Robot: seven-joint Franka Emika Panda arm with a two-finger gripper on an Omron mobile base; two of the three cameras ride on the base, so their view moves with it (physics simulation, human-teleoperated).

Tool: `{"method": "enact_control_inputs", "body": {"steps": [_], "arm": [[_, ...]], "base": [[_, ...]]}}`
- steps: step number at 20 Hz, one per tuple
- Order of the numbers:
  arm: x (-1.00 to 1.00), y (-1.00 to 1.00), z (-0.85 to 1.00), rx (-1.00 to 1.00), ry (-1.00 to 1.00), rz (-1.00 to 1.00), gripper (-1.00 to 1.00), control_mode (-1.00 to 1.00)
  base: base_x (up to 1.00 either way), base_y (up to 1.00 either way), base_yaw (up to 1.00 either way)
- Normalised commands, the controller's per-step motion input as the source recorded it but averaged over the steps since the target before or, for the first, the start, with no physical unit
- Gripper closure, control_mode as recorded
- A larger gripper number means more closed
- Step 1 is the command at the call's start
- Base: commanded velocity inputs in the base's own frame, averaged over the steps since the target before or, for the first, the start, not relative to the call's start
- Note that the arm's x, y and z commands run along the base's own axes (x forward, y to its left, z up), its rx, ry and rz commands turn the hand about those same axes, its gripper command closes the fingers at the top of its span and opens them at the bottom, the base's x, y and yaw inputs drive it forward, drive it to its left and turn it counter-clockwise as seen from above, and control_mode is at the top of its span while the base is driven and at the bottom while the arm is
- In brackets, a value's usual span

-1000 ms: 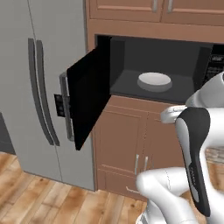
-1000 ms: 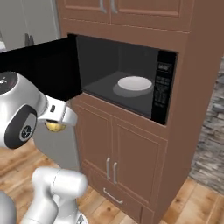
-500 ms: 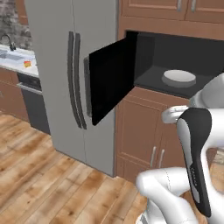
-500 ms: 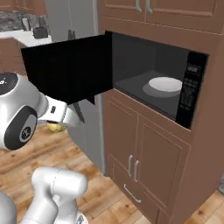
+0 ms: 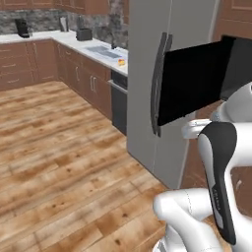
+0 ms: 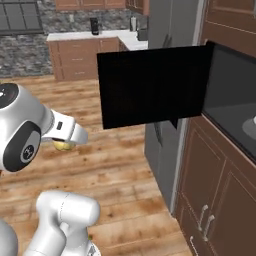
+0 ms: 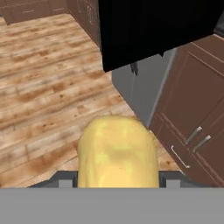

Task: Retrieve the reheated potato from the microwave, then place the potato, cheese, and condiment on the cutting board.

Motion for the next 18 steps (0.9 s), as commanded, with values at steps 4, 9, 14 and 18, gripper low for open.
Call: {"method": "enact_control_inputs", "body": {"steps": [4,9,14,18], "arm": [[0.00,0.00,0.00,0.00,0.00,0.00,1.00,1.00],[0.00,0.00,0.00,0.00,0.00,0.00,1.00,1.00],[0.00,0.00,0.00,0.00,0.00,0.00,1.00,1.00],[0.00,0.00,0.00,0.00,0.00,0.00,1.00,1.00]], "base": [[-0.28,0.16,0.64],[-0.02,0.38,0.40],[0.46,0.50,0.07],[0.72,0.63,-0.02]]}}
